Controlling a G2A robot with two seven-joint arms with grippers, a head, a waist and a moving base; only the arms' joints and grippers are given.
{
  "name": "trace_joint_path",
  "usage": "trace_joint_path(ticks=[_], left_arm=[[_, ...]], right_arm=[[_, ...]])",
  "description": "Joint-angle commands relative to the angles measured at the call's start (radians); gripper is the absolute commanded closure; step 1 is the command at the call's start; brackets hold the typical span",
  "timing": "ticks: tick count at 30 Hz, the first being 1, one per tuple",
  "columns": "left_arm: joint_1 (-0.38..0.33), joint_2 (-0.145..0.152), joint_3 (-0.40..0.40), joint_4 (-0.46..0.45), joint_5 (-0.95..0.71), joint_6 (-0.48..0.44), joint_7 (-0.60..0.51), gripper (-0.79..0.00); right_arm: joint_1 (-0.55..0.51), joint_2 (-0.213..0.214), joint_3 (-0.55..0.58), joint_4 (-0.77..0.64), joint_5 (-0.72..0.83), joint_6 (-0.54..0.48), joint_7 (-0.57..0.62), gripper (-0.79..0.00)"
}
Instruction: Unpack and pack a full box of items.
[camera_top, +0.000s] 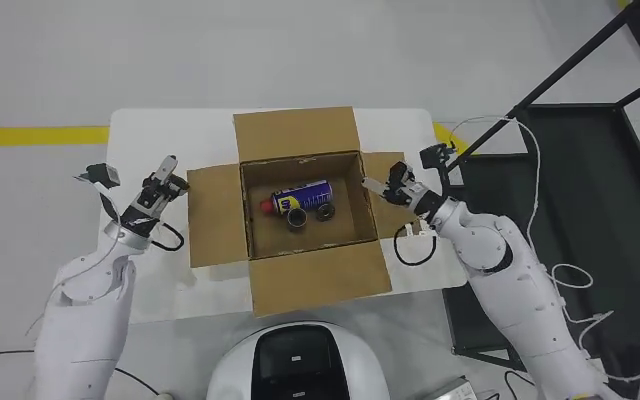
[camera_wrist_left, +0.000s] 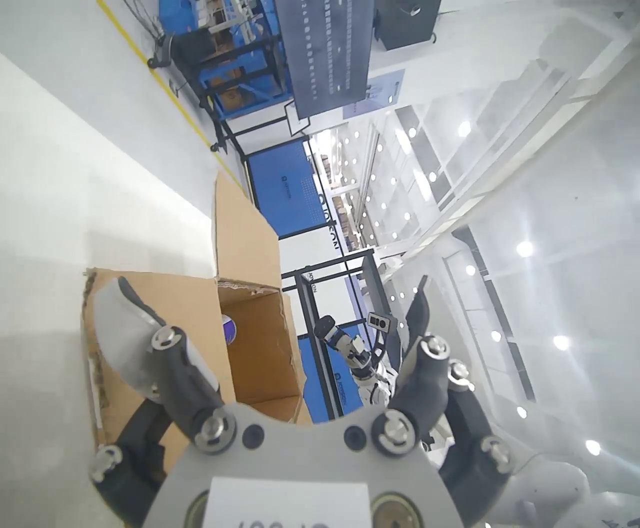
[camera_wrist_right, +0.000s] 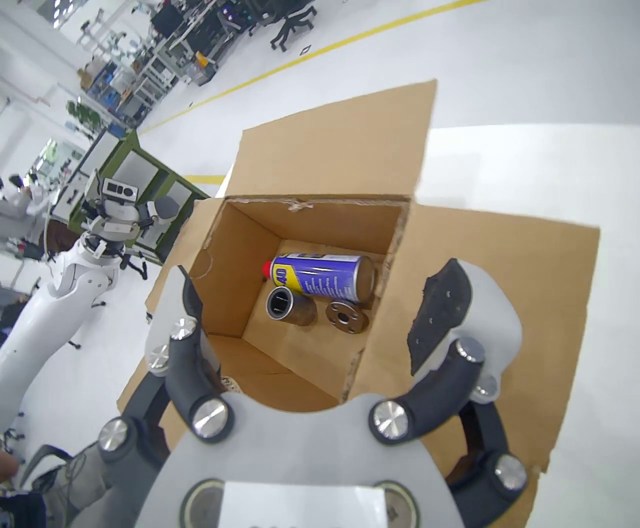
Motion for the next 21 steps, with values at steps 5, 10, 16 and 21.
trace_joint_path(ticks=[5, 10, 16, 21], left_arm=[[0.057, 0.004, -0.026, -0.032, -0.036, -0.028, -0.004, -0.785], [0.057, 0.004, -0.026, -0.032, -0.036, -0.028, -0.004, -0.785], [0.057, 0.004, -0.026, -0.032, -0.036, -0.028, -0.004, -0.785], [0.057, 0.004, -0.026, -0.032, -0.036, -0.028, -0.004, -0.785]], right_arm=[[0.185, -0.007, -0.153, -0.006, -0.037, -0.064, 0.324, -0.785], [0.377, -0.037, -0.345, 0.104, -0.064, -0.08, 0.518, -0.785], [0.426, -0.049, -0.396, 0.146, -0.058, -0.083, 0.55, -0.785], [0.426, -0.049, -0.396, 0.146, -0.058, -0.083, 0.55, -0.785]])
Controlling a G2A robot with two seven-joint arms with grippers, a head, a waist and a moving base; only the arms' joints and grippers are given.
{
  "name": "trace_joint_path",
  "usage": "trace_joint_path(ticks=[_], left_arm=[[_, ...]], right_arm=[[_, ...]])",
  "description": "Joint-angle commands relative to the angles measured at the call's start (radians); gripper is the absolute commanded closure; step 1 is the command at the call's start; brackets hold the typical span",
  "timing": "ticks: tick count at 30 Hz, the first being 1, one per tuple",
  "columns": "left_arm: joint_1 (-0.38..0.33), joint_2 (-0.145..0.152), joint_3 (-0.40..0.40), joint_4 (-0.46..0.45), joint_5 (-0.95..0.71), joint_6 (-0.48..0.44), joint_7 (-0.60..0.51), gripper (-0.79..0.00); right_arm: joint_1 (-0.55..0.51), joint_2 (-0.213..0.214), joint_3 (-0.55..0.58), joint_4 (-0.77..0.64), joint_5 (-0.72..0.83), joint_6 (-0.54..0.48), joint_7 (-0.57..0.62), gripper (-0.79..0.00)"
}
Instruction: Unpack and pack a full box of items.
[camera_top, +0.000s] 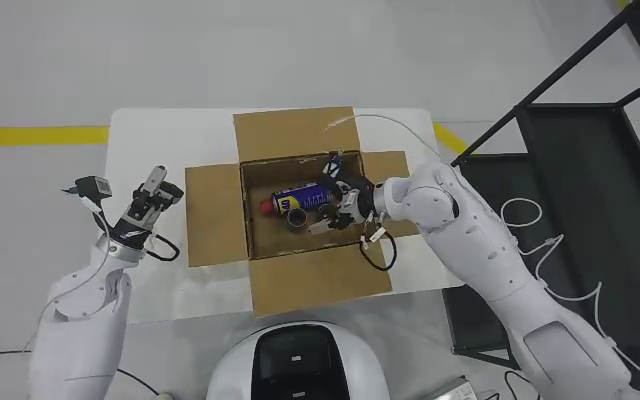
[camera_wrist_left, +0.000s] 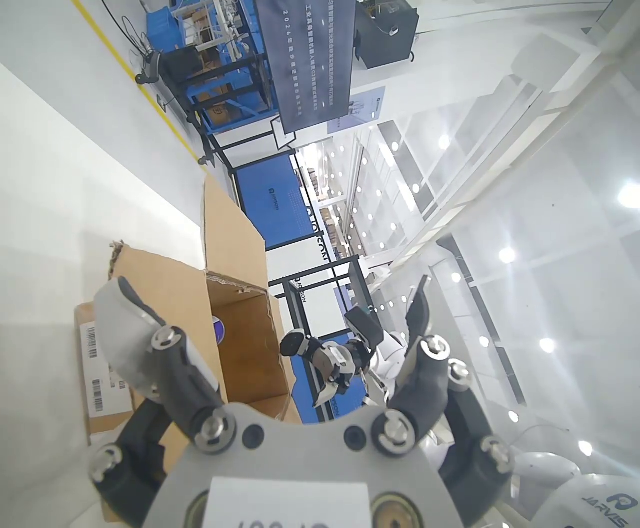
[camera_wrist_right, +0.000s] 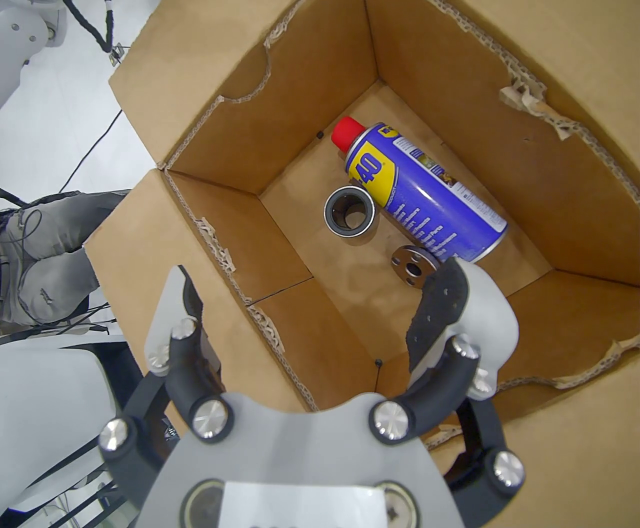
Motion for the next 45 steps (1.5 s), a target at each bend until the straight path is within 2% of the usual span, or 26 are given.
trace_joint_path(ticks=[1, 6, 9, 15, 21, 45], left_arm=[[0.0, 0.0, 0.0, 0.0, 0.0, 0.0, 0.0, -0.785], [0.0, 0.0, 0.0, 0.0, 0.0, 0.0, 0.0, -0.785], [0.0, 0.0, 0.0, 0.0, 0.0, 0.0, 0.0, -0.785], [0.0, 0.0, 0.0, 0.0, 0.0, 0.0, 0.0, -0.785], [0.0, 0.0, 0.0, 0.0, 0.0, 0.0, 0.0, -0.785], [0.0, 0.0, 0.0, 0.0, 0.0, 0.0, 0.0, -0.785]], right_arm=[[0.0, 0.0, 0.0, 0.0, 0.0, 0.0, 0.0, -0.785], [0.0, 0.0, 0.0, 0.0, 0.0, 0.0, 0.0, -0.785], [0.015, -0.002, -0.026, -0.007, -0.053, -0.003, 0.019, -0.785], [0.135, -0.03, -0.15, 0.051, -0.136, -0.163, 0.052, -0.785], [0.226, -0.062, -0.227, 0.147, -0.153, -0.231, -0.003, -0.785], [0.226, -0.062, -0.227, 0.147, -0.153, -0.231, -0.003, -0.785]])
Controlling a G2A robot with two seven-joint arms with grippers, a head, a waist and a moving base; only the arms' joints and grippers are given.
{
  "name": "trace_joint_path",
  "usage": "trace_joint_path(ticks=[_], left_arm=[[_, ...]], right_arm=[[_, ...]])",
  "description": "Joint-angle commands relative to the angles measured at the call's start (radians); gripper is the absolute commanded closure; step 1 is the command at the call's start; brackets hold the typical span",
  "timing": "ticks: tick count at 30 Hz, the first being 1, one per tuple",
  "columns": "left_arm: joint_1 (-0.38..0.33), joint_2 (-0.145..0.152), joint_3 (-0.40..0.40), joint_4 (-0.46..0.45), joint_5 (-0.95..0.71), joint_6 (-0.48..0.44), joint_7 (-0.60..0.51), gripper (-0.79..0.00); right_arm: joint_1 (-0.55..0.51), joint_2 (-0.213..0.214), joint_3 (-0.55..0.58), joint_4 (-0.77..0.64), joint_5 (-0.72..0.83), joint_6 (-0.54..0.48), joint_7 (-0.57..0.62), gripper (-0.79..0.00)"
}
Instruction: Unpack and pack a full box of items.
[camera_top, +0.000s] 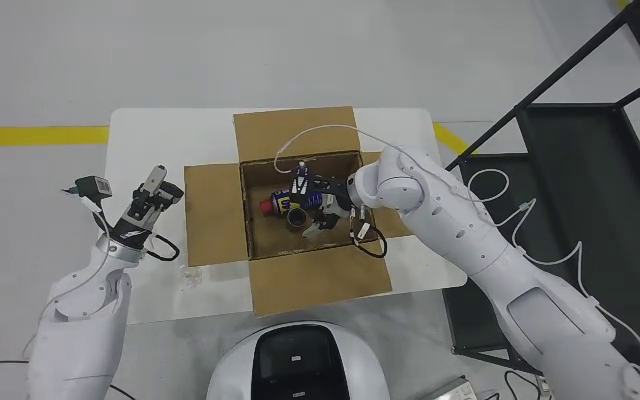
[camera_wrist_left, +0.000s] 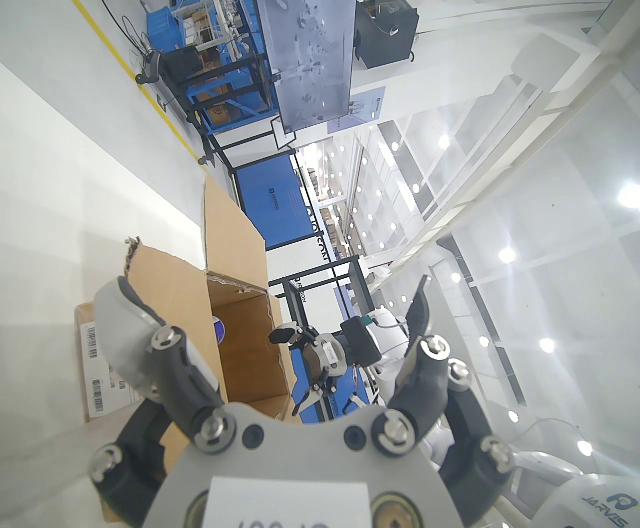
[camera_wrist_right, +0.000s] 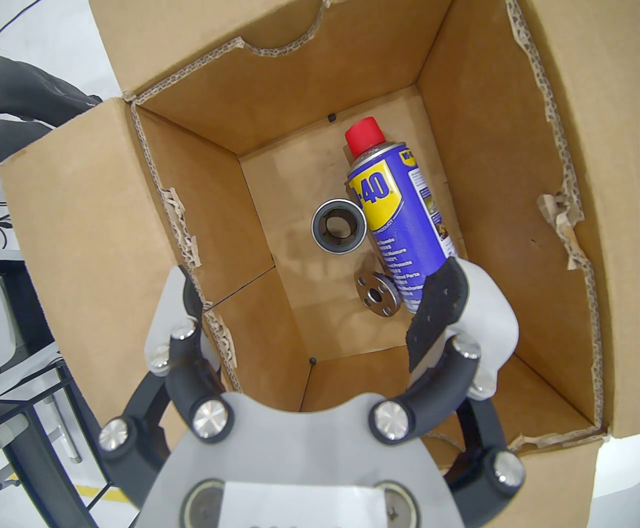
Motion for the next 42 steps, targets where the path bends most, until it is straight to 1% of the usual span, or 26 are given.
trace_joint_path(ticks=[1, 30, 34, 42], left_arm=[[0.0, 0.0, 0.0, 0.0, 0.0, 0.0, 0.0, -0.785], [0.0, 0.0, 0.0, 0.0, 0.0, 0.0, 0.0, -0.785], [0.0, 0.0, 0.0, 0.0, 0.0, 0.0, 0.0, -0.785], [0.0, 0.0, 0.0, 0.0, 0.0, 0.0, 0.0, -0.785]], right_arm=[[0.0, 0.0, 0.0, 0.0, 0.0, 0.0, 0.0, -0.785], [-0.003, -0.001, -0.004, -0.002, -0.001, -0.002, -0.003, -0.785], [0.016, -0.018, -0.056, 0.023, -0.025, -0.013, -0.028, -0.785], [0.111, -0.087, -0.186, 0.147, -0.056, 0.009, -0.069, -0.785]])
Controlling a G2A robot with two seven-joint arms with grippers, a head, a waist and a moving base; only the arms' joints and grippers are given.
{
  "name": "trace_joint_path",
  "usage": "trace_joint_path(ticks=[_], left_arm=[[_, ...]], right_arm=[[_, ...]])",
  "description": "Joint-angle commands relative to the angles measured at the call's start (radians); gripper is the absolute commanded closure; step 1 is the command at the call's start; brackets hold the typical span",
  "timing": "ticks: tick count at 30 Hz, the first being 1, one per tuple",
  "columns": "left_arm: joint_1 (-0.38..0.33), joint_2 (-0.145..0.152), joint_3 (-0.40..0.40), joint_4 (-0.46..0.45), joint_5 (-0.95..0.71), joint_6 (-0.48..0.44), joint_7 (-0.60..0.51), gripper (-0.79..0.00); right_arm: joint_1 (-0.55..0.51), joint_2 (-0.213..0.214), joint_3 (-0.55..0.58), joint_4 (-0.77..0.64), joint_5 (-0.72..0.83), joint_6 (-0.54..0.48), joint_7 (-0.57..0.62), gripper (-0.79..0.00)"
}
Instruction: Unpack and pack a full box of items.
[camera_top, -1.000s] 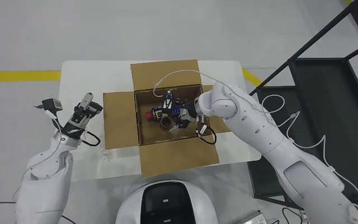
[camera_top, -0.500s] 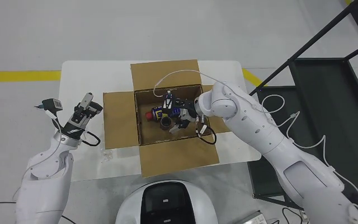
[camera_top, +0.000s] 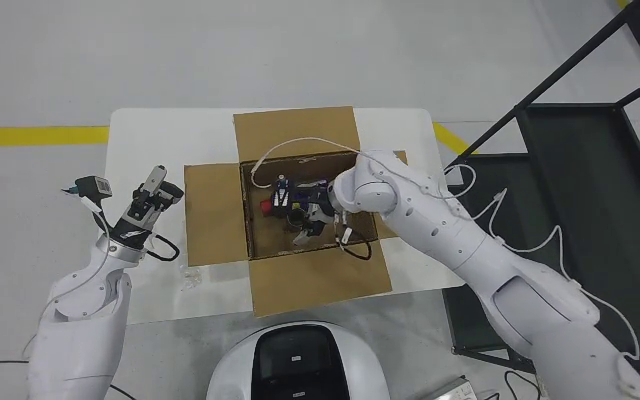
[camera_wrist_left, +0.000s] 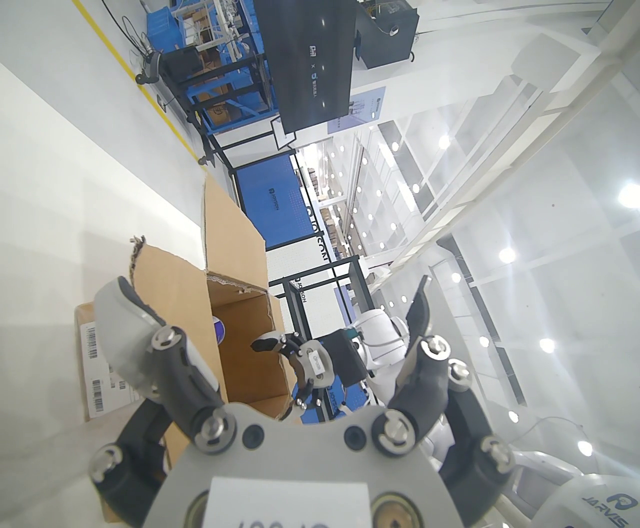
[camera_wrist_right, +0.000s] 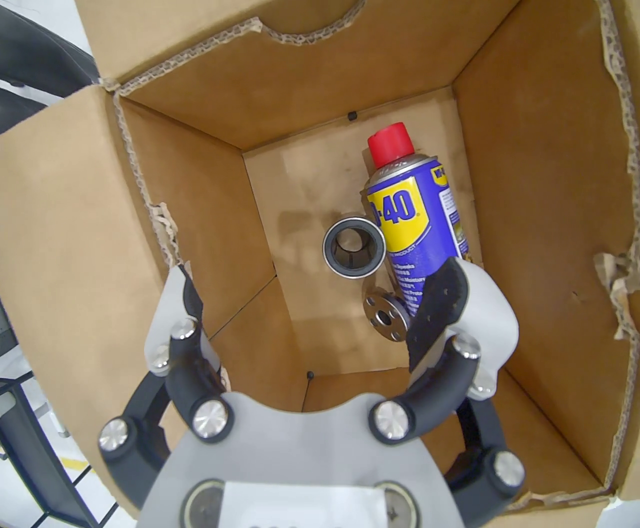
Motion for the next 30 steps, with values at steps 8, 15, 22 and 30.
trace_joint_path(ticks=[8, 15, 22, 30], left_arm=[[0.0, 0.0, 0.0, 0.0, 0.0, 0.0, 0.0, -0.785], [0.0, 0.0, 0.0, 0.0, 0.0, 0.0, 0.0, -0.785], [0.0, 0.0, 0.0, 0.0, 0.0, 0.0, 0.0, -0.785], [0.0, 0.0, 0.0, 0.0, 0.0, 0.0, 0.0, -0.785]], right_arm=[[0.066, -0.06, -0.082, 0.141, -0.043, -0.021, -0.084, -0.785], [0.092, -0.095, -0.143, 0.221, -0.125, -0.099, -0.124, -0.785], [0.109, -0.126, -0.17, 0.288, -0.156, -0.128, -0.18, -0.785], [0.132, -0.169, -0.209, 0.359, -0.178, -0.153, -0.191, -0.785]])
